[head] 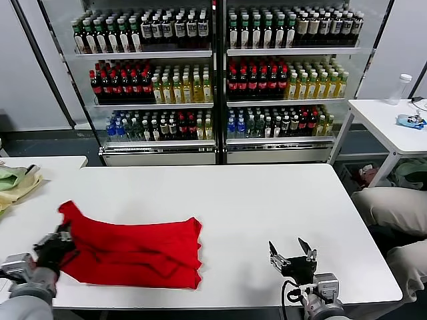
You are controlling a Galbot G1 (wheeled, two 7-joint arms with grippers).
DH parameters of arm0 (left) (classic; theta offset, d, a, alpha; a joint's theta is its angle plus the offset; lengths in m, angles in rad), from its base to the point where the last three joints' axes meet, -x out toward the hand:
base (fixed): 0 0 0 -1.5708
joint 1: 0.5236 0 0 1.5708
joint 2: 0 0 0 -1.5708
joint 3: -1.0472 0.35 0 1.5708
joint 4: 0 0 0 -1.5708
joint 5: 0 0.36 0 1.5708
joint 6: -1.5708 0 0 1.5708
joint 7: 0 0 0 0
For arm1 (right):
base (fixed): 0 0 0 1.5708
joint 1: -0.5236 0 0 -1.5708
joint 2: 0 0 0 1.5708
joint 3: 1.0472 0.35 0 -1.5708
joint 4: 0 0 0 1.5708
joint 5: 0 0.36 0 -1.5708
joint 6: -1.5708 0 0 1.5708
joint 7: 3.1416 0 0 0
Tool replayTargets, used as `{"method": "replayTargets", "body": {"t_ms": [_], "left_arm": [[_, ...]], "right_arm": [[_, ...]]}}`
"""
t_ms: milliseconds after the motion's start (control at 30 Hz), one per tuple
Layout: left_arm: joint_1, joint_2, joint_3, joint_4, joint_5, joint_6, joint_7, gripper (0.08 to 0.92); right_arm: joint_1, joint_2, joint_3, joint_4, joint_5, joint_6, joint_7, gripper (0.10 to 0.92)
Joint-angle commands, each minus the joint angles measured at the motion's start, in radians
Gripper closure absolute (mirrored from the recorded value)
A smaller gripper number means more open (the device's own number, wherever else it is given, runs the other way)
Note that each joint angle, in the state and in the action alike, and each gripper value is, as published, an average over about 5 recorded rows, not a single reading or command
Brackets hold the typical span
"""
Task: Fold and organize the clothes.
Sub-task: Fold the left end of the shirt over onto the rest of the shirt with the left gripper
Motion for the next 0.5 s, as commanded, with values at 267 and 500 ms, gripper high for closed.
{"method": "replayTargets", "body": {"t_ms": [267, 500], "left_arm": [[-0.142, -0.108, 0.54, 0.021, 0.063, 0.057, 0.024, 0.896], [-0.186, -0.202, 0.613, 0.052, 0.183, -0.075, 0.062, 0.83]], "right_arm": [[-0.004, 0.009, 0.004, 0.009, -0.019, 0.005, 0.0, 0.203], [-0.002, 0.018, -0.015, 0.014, -0.032, 0.002, 0.0, 0.203]]}}
